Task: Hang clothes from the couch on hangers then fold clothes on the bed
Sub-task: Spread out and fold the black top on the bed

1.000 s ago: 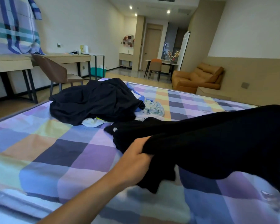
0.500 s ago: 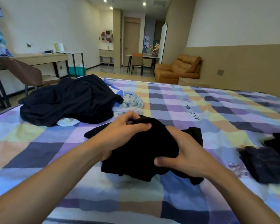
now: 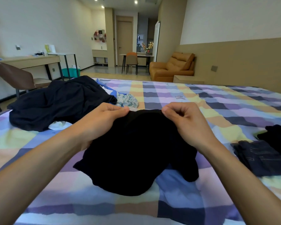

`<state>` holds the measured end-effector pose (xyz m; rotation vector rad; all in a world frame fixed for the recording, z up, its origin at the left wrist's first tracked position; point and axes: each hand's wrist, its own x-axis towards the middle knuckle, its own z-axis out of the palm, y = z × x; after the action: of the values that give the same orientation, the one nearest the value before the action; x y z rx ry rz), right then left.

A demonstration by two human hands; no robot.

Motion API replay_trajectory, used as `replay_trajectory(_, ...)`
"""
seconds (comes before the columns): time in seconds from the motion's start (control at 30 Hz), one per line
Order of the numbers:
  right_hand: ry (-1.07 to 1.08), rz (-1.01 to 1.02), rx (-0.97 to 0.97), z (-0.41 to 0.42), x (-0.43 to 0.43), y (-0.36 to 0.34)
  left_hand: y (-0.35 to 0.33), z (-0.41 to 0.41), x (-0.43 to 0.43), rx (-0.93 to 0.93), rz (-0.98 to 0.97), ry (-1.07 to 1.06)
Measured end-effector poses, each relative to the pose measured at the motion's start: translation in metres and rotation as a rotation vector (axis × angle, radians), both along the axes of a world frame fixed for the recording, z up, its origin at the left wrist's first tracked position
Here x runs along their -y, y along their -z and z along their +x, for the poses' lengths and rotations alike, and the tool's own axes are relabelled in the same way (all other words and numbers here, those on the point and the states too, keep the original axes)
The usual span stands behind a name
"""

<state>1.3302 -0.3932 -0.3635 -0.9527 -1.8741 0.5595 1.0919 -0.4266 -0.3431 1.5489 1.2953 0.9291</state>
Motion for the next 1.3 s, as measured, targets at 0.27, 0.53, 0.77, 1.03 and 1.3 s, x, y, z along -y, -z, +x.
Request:
replay_trajectory(0.27,-0.093,-0.157,0.089,-0.004,0.007,-0.018,-0.009,0.001,-0.006,-0.013,0.08,0.013)
replay_trajectory(0.53,-0.088,-0.091,0.223,-0.035,0.013,-0.031,-0.042,-0.006,0.004,-0.088,0.242,0.106)
replay_trajectory(0.77,-0.156,-0.122,0.047,-0.041,0.024,-0.083,-0.03,-0.016,0.021,-0.426,0.452,-0.069)
replay_trajectory(1.03,-0.217,-0.52,-0.387,-0.059,0.025,-0.073,0.047,-0.005,-0.003,-0.222,-0.063,-0.172)
replay_trajectory(1.3,0.112,-0.231,0.582,-0.043,-0.01,0.028,0.015,0.002,0.013,0.446,-0.263,-0.222)
